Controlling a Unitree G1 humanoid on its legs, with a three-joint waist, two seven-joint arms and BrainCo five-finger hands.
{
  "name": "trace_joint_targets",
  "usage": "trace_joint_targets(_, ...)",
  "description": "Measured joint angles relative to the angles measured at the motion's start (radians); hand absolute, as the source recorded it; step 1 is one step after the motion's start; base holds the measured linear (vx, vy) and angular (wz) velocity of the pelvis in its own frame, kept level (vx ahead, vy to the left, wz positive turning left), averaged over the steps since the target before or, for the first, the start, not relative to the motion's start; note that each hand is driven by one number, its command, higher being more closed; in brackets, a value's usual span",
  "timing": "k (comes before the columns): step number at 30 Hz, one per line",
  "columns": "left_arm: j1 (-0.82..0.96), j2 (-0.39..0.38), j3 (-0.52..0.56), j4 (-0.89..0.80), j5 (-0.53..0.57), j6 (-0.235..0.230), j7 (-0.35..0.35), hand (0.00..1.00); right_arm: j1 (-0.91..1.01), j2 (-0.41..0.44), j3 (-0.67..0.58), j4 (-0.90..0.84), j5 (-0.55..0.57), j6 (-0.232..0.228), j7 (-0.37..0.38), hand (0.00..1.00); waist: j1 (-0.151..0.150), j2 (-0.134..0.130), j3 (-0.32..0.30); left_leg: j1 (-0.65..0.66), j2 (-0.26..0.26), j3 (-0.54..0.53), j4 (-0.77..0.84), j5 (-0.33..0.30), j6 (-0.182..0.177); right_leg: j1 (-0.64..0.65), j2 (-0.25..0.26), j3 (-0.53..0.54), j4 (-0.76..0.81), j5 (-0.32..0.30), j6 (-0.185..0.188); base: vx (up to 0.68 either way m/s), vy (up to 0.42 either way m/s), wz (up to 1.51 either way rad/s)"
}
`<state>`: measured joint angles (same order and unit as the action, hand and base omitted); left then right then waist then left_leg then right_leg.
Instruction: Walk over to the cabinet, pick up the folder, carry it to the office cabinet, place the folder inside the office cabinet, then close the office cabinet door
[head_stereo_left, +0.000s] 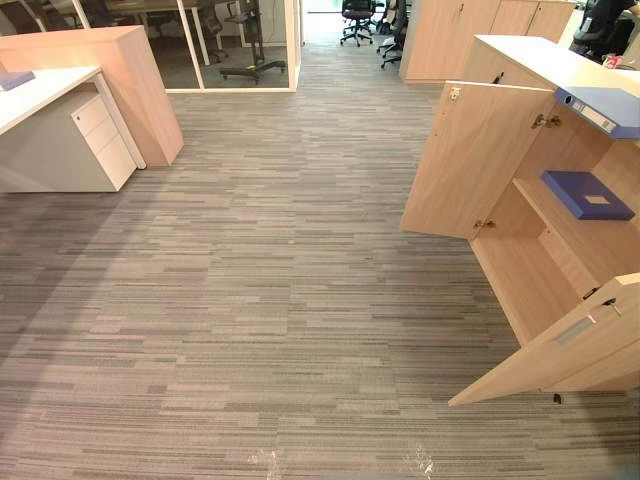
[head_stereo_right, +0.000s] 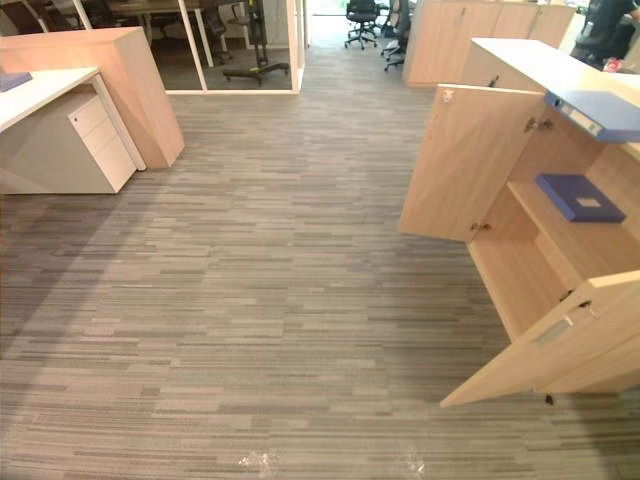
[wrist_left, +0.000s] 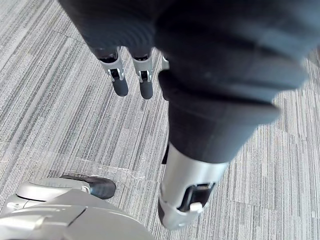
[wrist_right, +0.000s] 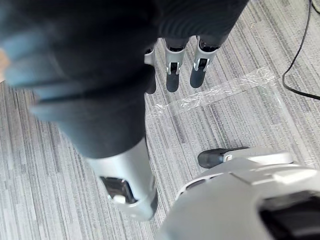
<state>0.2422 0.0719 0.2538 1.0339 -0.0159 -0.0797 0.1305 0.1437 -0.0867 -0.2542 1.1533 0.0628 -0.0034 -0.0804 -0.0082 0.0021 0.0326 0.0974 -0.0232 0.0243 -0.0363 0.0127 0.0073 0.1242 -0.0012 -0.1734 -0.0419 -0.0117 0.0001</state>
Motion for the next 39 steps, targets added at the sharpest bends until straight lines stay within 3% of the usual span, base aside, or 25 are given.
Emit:
trace_joint_targets(6,-0.006,0.002,0.003,0.017,-0.076,-0.011,-0.051,0.00,-0.033,0.002,-0.002,0.000,-0.001,-0.001,0.011,0.00,0.000,0.003,0.020,0.028,0.002,0.005,-0.013,-0.001,-0.003,0.024,0.001,0.001,-0.006,-0.007,0.022,0.00,0.001,-0.01)
trace_joint_targets(13,-0.003,0.002,0.003,0.017,-0.092,-0.018,-0.060,0.00,-0.035,0.002,-0.001,-0.002,0.000,-0.002,0.012,0.00,0.001,0.003,0.025,0.028,0.002,0.010,-0.013,-0.001,-0.003,0.025,0.001,0.003,-0.010,-0.005,0.021,0.00,0.000,0.00)
trace_joint_targets(30,0.001,-0.008,0.004,-0.007,0.018,-0.028,0.048,0.00,-0.032,0.006,0.012,-0.009,0.035,-0.020,-0.011,0.00,0.004,-0.005,0.033,0.038,0.006,0.021,-0.012,-0.011,-0.010,0.038,0.005,0.013,-0.024,-0.001,0.016,0.00,0.000,-0.02)
trace_joint_targets(34,-0.007,-0.019,0.028,-0.044,0.023,-0.027,0.067,0.00,-0.039,0.010,0.016,-0.025,0.040,-0.026,-0.020,0.00,0.006,-0.002,0.080,-0.089,0.034,0.028,0.267,-0.145,-0.033,0.039,0.019,0.008,-0.012,-0.005,0.011,-0.02,-0.009,0.02)
trace_joint_targets(36,-0.015,-0.025,0.048,-0.066,0.023,-0.027,0.075,0.00,-0.037,0.015,0.016,-0.048,0.070,-0.029,-0.023,0.00,0.012,-0.004,0.122,-0.185,0.090,0.072,0.482,-0.213,-0.070,0.054,0.048,-0.011,-0.017,-0.015,-0.001,-0.10,-0.042,0.15)
trace_joint_targets(39,-0.013,-0.039,0.085,-0.084,0.022,-0.027,0.087,0.00,-0.030,0.017,0.018,-0.075,0.075,-0.027,-0.032,0.00,0.025,-0.011,0.151,-0.293,0.153,0.145,0.705,-0.266,-0.049,0.089,0.054,-0.004,-0.006,-0.023,-0.018,0.01,-0.006,0.07)
